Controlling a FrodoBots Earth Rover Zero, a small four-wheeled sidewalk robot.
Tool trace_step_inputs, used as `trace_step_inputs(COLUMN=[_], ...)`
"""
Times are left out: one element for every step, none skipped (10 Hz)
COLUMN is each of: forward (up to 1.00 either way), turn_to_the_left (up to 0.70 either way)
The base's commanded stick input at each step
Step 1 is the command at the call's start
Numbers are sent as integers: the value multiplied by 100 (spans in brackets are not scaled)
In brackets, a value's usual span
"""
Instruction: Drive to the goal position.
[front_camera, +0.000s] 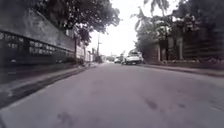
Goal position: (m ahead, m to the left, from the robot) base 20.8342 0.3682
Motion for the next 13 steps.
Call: trace_step_inputs(forward=[100,100,100,100,100,100,100,100,100,100,59,0,0], turn_to_the_left=[0,0,0,0,0,0,0,0,0,0,0,0,0])
